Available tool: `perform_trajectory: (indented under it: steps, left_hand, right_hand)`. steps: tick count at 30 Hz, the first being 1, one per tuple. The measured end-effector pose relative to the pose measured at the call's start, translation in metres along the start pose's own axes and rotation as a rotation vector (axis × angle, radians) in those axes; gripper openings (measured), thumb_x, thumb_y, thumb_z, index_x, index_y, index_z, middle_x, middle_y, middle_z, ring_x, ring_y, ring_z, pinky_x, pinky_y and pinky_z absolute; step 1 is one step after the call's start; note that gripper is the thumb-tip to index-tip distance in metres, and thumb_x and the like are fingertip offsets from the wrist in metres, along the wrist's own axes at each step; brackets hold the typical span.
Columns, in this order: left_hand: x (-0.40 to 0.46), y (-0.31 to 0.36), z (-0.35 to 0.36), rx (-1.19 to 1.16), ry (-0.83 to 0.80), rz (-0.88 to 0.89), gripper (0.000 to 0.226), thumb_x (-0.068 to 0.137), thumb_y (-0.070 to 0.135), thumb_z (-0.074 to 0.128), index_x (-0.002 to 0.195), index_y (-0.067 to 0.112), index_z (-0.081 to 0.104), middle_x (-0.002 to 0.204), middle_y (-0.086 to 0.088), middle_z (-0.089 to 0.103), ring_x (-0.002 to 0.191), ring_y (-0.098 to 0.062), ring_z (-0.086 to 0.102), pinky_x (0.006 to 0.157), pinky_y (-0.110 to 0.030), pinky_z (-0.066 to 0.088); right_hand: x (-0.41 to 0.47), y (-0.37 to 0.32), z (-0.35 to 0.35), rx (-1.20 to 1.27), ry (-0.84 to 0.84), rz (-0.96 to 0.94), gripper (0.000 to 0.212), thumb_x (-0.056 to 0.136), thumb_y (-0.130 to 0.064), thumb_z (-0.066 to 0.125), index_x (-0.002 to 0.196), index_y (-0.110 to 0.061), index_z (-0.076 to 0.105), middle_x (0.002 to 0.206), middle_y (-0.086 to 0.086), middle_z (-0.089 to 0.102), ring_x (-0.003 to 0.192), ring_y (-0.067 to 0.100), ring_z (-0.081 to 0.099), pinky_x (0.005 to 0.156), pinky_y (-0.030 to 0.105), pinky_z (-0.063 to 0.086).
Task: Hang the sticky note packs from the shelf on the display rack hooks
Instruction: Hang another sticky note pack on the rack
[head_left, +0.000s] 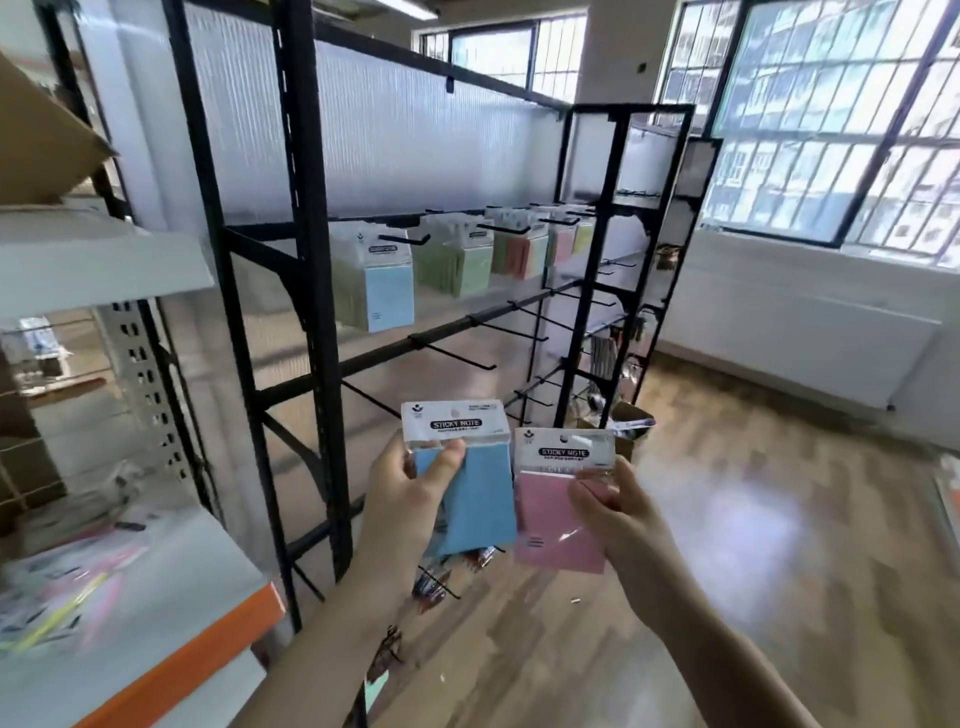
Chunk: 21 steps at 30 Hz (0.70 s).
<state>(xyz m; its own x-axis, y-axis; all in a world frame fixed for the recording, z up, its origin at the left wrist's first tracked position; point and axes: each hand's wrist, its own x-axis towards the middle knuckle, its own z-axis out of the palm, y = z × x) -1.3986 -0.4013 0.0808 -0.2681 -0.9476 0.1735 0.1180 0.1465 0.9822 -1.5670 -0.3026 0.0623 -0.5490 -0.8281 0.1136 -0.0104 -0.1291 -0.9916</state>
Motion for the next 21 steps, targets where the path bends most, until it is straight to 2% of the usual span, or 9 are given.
perform_trajectory:
  steps: [3, 8, 11, 14, 17, 19, 21]
  left_hand:
    - [0.037, -0.002, 0.025, -0.065, -0.008, -0.050, 0.012, 0.089, 0.035, 0.062, 0.097, 0.028, 0.056, 0.088, 0.001, 0.066, 0.075, -0.012, 0.064, 0.054, -0.020, 0.046]
    - [0.099, -0.004, 0.064, -0.129, 0.010, -0.062, 0.007, 0.090, 0.031, 0.061, 0.091, 0.027, 0.055, 0.077, 0.004, 0.062, 0.053, 0.003, 0.061, 0.040, -0.014, 0.043]
    - [0.132, -0.005, 0.084, -0.140, -0.003, -0.055, 0.007, 0.090, 0.033, 0.061, 0.090, 0.028, 0.056, 0.076, 0.003, 0.062, 0.051, 0.003, 0.060, 0.039, -0.015, 0.043]
    - [0.156, -0.006, 0.099, -0.129, 0.000, -0.021, 0.011, 0.088, 0.036, 0.061, 0.090, 0.027, 0.057, 0.073, 0.004, 0.062, 0.051, 0.004, 0.060, 0.038, -0.012, 0.041]
    - [0.171, -0.003, 0.111, -0.107, 0.021, 0.020, 0.020, 0.085, 0.041, 0.062, 0.087, 0.022, 0.057, 0.062, 0.009, 0.063, 0.053, 0.003, 0.061, 0.039, -0.011, 0.041]
    - [0.176, -0.001, 0.114, -0.101, 0.060, 0.062, 0.031, 0.077, 0.049, 0.061, 0.086, 0.019, 0.059, 0.064, 0.012, 0.067, 0.055, 0.002, 0.063, 0.041, -0.011, 0.042]
    - [0.178, 0.002, 0.113, -0.064, 0.090, 0.142, 0.033, 0.074, 0.053, 0.058, 0.083, 0.021, 0.063, 0.071, 0.014, 0.070, 0.060, 0.000, 0.065, 0.046, -0.009, 0.043]
  right_hand:
    - [0.041, -0.009, -0.013, 0.053, 0.041, 0.045, 0.017, 0.089, -0.001, 0.056, 0.103, -0.009, 0.060, 0.101, 0.021, 0.065, 0.082, 0.030, 0.061, 0.068, 0.050, 0.052]
    - [0.115, -0.020, -0.028, 0.056, 0.218, 0.094, 0.026, 0.090, -0.013, 0.054, 0.107, 0.005, 0.058, 0.082, 0.016, 0.054, 0.068, 0.024, 0.050, 0.056, 0.029, 0.044]
    - [0.153, -0.028, -0.034, 0.023, 0.236, 0.020, 0.041, 0.095, -0.030, 0.056, 0.097, 0.011, 0.058, 0.070, 0.013, 0.052, 0.058, 0.019, 0.047, 0.052, 0.025, 0.037]
    - [0.181, -0.036, -0.036, 0.004, 0.175, -0.017, 0.034, 0.092, -0.034, 0.058, 0.082, -0.002, 0.065, 0.056, 0.003, 0.055, 0.043, 0.009, 0.048, 0.041, 0.017, 0.038]
    - [0.203, -0.040, -0.030, -0.035, 0.057, -0.123, 0.021, 0.089, -0.031, 0.060, 0.081, -0.013, 0.069, 0.063, -0.003, 0.063, 0.051, 0.004, 0.053, 0.047, 0.015, 0.041]
    - [0.216, -0.041, -0.022, -0.080, -0.053, -0.202, 0.023, 0.082, -0.039, 0.062, 0.086, -0.019, 0.072, 0.072, -0.004, 0.070, 0.061, 0.005, 0.059, 0.054, 0.015, 0.045]
    - [0.228, -0.045, -0.013, -0.106, -0.159, -0.248, 0.024, 0.078, -0.045, 0.063, 0.087, -0.024, 0.072, 0.077, -0.004, 0.072, 0.066, 0.005, 0.062, 0.057, 0.016, 0.047]
